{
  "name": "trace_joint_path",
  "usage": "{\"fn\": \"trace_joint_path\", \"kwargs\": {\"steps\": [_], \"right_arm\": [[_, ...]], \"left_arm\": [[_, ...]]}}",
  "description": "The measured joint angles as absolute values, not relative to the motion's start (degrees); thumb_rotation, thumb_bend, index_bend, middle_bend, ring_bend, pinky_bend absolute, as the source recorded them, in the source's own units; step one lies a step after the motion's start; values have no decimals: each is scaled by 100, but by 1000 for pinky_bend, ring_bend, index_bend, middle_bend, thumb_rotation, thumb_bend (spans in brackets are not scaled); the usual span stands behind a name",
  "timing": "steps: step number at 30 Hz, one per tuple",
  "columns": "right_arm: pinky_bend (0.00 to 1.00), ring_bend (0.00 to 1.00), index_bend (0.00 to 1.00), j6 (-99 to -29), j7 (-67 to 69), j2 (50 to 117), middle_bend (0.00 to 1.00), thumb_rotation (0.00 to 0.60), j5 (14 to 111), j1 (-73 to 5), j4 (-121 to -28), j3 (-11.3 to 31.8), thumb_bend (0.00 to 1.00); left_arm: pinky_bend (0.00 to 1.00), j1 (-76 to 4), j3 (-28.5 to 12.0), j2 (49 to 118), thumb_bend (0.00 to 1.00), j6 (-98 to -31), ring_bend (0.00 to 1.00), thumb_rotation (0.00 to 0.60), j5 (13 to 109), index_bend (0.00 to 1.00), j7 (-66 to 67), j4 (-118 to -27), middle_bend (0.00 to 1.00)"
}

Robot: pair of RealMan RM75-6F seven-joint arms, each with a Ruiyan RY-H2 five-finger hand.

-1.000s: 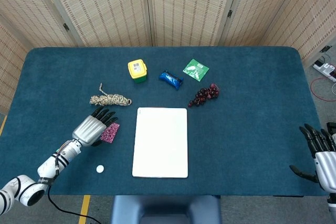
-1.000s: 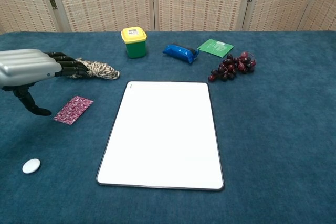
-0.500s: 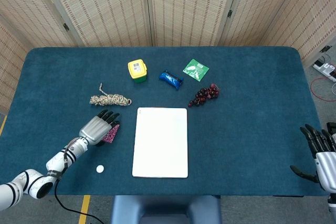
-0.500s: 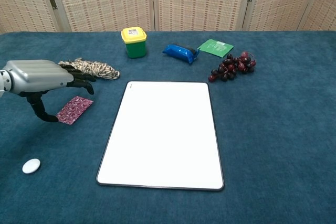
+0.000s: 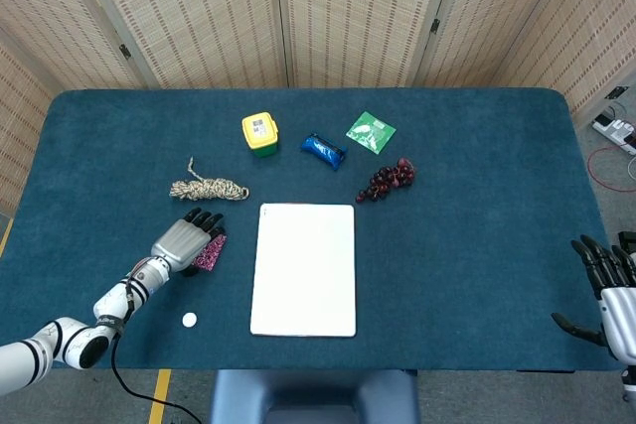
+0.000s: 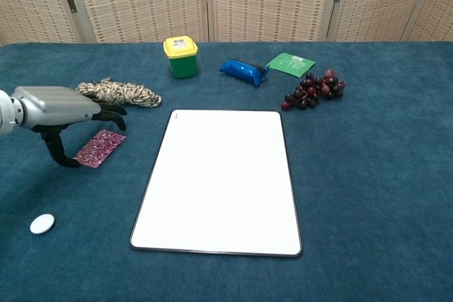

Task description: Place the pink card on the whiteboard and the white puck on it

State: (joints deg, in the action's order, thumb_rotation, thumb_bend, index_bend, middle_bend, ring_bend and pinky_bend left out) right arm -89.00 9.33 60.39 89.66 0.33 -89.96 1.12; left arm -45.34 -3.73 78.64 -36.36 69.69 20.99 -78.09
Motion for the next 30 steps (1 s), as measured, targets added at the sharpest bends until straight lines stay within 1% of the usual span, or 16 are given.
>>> {"fn": "trace_joint_path", "kwargs": {"steps": [21, 30], "right_arm": [[0, 94, 38, -8825, 1043, 6081, 80, 600, 8906, 21, -8870, 125, 114], [0, 94, 38, -8803, 1055, 6089, 80, 600, 8898, 12, -8856, 130, 114]], "left_arm": [[0, -4687, -188, 7892, 297, -3638, 0, 600, 6512, 178, 2097, -7748, 27], [0, -4732, -161, 7945, 319, -3675, 0, 600, 6413, 212, 2061, -7693, 27]]}}
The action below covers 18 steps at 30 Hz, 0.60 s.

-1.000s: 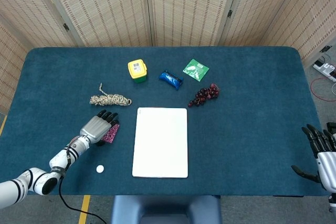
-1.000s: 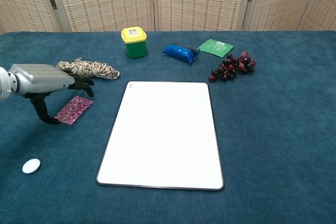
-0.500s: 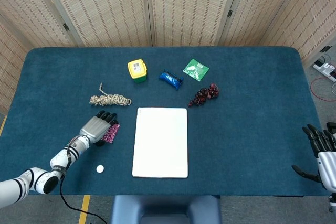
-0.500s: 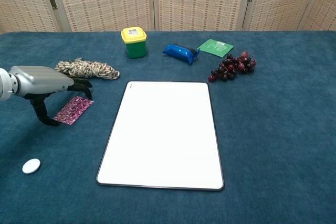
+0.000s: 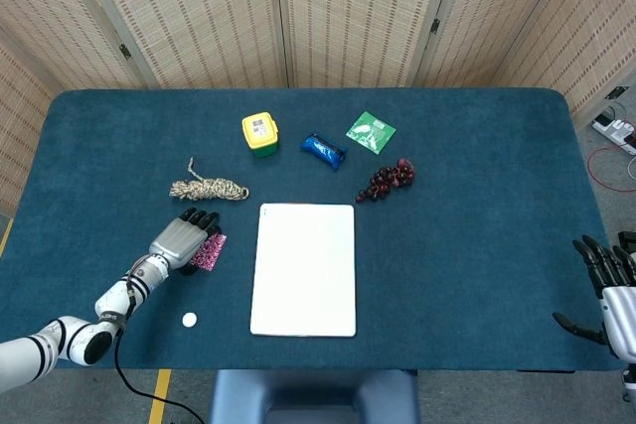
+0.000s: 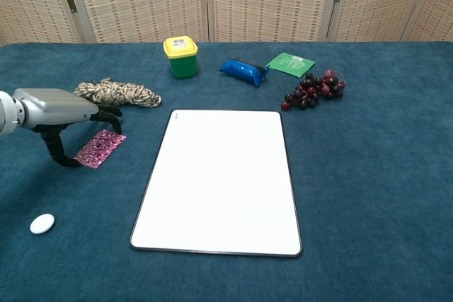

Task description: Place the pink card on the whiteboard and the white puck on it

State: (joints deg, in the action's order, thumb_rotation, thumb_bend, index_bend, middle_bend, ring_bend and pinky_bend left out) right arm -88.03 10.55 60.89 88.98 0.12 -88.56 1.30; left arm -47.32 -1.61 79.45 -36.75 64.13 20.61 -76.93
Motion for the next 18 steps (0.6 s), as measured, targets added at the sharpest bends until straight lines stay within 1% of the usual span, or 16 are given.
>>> {"fn": "trace_joint_path", "kwargs": {"steps": [18], "right_arm": [[0, 93, 38, -8797, 1070, 6082, 80, 600, 8885, 11, -8855, 141, 114]], "left_arm": [[0, -4789, -106, 7916, 323, -3810, 0, 600, 6279, 246, 2115, -7794, 28]]}}
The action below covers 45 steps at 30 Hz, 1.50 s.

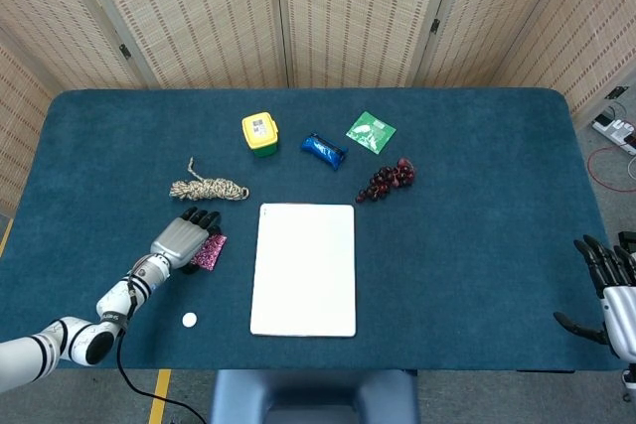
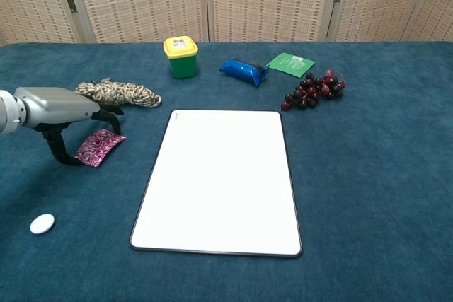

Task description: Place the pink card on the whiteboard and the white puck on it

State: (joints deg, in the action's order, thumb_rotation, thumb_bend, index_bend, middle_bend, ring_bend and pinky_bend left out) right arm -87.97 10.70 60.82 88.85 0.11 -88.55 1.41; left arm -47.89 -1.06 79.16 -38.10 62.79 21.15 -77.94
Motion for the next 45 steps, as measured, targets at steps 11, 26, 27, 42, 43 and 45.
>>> {"fn": "trace_joint_path", "kwargs": {"steps": [11, 26, 27, 42, 43, 45], "right_arm": [[0, 94, 38, -8781, 1091, 6081, 80, 600, 8885, 0, -8826, 145, 114], [0, 94, 38, -8797, 1173, 6054, 80, 600, 8834, 39, -8784, 145, 114], [0, 94, 38, -8793, 1181, 6056, 80, 600, 8830, 40, -8777, 145, 114], [0, 93, 38, -8771, 1255, 6056, 80, 600, 8780, 57, -8710, 155, 114], [0, 93, 38, -8772, 1257, 6055, 80, 600, 8775, 58, -8709, 157, 114], [0, 94, 38, -8767, 1255, 6056, 80, 600, 8773, 55, -8710, 160, 114]], "left_arm": [[0, -4841, -186, 7733, 323, -4028, 0, 600, 6408, 251, 2136, -8279, 27], [0, -5484, -432, 7967, 323, -3994, 0, 600, 6550, 250, 2712, -9034, 28], [0, -5520, -433, 7996, 323, -3988, 0, 600, 6552, 250, 2758, -9056, 27], [0, -5918, -315, 8523, 312, -4156, 0, 600, 6253, 175, 3623, -9014, 27], [0, -5922, -290, 8532, 308, -4200, 0, 600, 6239, 166, 3648, -9023, 27], [0, -5920, -252, 8524, 306, -4250, 0, 600, 6236, 161, 3670, -9052, 27]]}}
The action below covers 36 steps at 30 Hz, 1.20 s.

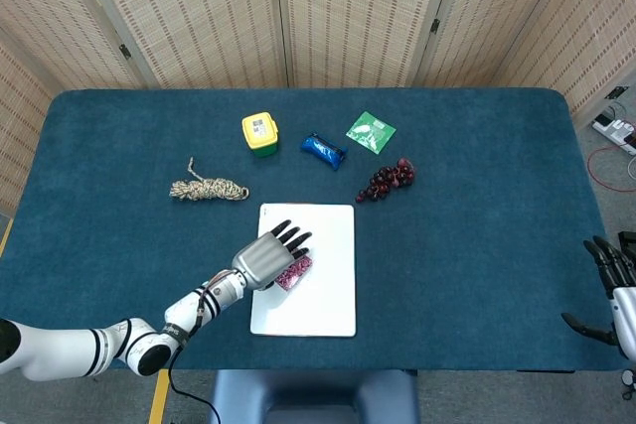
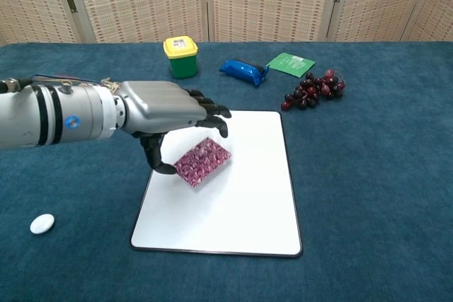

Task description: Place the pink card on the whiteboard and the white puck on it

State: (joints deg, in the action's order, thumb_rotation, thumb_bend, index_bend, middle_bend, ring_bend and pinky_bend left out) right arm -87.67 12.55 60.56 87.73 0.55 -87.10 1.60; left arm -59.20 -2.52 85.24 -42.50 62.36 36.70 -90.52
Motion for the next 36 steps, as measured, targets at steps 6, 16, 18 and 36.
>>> {"fn": "trace_joint_path", "kwargs": {"steps": [6, 16, 18, 36], "right_arm": [[0, 93, 38, -8736, 1234, 6057, 80, 600, 8818, 14, -8734, 163, 114], [0, 93, 38, -8708, 1148, 6059, 80, 600, 8912, -59, -8812, 170, 114], [0, 93, 38, -8703, 1114, 6060, 80, 600, 8934, -74, -8840, 169, 114], [0, 93, 38, -8761, 819, 6061, 80, 600, 9131, -127, -9101, 122, 114]], "left_arm": [[0, -5829, -151, 8320, 306, -4393, 0, 600, 6416, 207, 3582, -9221, 27], [0, -5387, 277, 7690, 309, -4801, 0, 600, 7240, 275, 3200, -9595, 27], [0, -5289, 400, 7581, 309, -4904, 0, 600, 7522, 282, 3141, -9648, 27], [0, -4086, 1396, 6962, 326, -5866, 0, 600, 9233, 315, 2650, -9480, 27]]}}
